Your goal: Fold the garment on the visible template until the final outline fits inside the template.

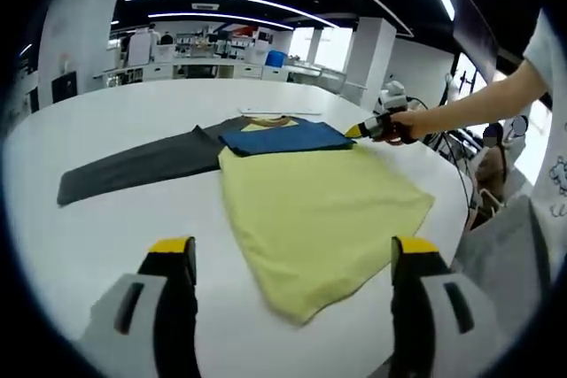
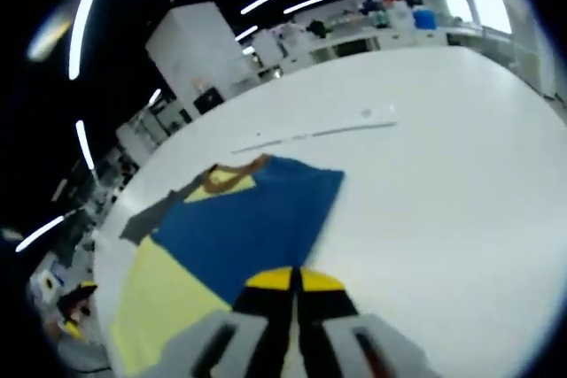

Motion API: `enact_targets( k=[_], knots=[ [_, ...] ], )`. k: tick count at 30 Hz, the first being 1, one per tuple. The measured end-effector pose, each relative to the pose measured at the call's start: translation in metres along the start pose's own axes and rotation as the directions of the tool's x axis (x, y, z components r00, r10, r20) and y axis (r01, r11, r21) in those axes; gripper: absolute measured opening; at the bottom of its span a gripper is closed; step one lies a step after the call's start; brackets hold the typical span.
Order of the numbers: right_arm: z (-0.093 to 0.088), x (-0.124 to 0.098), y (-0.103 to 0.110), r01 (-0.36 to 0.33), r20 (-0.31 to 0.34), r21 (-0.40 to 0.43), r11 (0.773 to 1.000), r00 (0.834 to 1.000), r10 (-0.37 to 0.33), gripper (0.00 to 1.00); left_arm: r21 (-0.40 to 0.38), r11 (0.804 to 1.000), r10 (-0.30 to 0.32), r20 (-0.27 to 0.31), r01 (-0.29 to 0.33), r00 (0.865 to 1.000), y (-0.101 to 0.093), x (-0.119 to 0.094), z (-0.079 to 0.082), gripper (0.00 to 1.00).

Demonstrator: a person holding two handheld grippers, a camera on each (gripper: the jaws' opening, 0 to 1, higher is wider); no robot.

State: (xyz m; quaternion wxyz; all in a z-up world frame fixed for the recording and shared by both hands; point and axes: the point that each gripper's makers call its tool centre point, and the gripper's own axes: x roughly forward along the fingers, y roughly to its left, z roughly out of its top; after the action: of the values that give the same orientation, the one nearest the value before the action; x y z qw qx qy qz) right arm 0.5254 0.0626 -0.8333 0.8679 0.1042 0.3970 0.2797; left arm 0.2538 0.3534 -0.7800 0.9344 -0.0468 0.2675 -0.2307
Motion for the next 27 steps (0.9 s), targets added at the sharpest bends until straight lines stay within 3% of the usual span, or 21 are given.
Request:
enact_targets(
  k=[9,18,22,27],
  knots=[
    [0.006,-0.006,-0.027,0.050,0.011,0.010,0.999,0.999,-0.050,0.00,0.001,1.000,-0.002,-0.004,0.002,1.000,-0.001,0.001,-0.001,0.89],
    [-0.002,-0.009,-0.020,0.050,0.017,0.029,0.998,0.999,-0.050,0.00,0.001,1.000,-0.004,-0.010,0.004,1.000,-0.002,0.001,-0.002,0.88],
    [0.000,-0.012,-0.019,0.040,0.024,-0.021,0.999,0.999,-0.040,0.00,-0.006,1.000,-0.004,-0.006,0.004,1.000,-0.002,0.001,-0.001,0.88],
    [-0.002,-0.018,-0.009,-0.002,0.025,-0.074,0.997,1.000,0.004,0.25,-0.020,1.000,-0.014,-0.005,0.014,1.000,-0.003,0.001,-0.002,0.88]
  ],
)
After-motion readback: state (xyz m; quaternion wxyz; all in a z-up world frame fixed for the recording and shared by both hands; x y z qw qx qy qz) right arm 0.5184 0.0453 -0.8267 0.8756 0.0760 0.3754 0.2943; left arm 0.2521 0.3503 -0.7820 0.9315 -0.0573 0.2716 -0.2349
